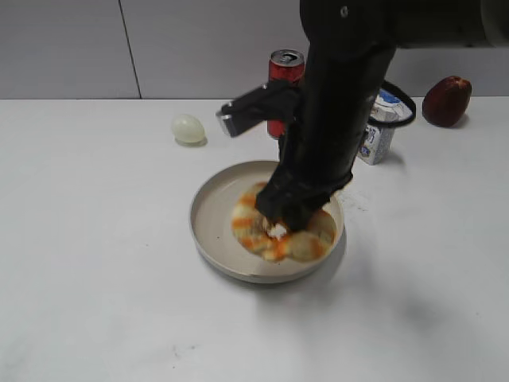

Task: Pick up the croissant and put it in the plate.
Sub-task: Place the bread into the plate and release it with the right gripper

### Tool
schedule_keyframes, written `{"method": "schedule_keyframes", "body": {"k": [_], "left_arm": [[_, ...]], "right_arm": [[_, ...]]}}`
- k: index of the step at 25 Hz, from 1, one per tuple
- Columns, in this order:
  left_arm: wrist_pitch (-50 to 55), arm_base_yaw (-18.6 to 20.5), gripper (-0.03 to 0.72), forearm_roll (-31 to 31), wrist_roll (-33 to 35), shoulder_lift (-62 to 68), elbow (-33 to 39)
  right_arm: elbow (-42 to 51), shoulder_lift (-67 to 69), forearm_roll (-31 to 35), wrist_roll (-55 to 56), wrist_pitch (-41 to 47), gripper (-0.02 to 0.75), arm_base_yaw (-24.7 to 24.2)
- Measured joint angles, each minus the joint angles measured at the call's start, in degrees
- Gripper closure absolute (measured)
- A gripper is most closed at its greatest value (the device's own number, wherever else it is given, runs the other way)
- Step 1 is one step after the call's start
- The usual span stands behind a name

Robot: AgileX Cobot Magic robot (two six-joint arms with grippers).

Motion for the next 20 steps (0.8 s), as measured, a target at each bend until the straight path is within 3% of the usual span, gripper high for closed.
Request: {"method": "schedule_keyframes", "body": {"k": [7,16,18,20], "left_arm": [[0.0,0.0,0.461,0.0,0.0,0.0,0.0],[0.0,0.0,0.461,0.0,0.0,0.0,0.0],[0.0,0.0,0.461,0.0,0.0,0.0,0.0],[0.0,0.0,0.461,0.0,0.0,0.0,0.0]], "right_arm": [[-3.9,5.8,-11.4,4.0,-14.5,0.565,-0.5],[-3.9,13.9,-14.3,5.1,-15.8,0.562,-0.5],[-3.9,14.1,-13.3,5.1,-15.8,0.465,-0.5],[-4.7,14.1,-12.8,5.1,-15.0,0.265,-0.5]]}}
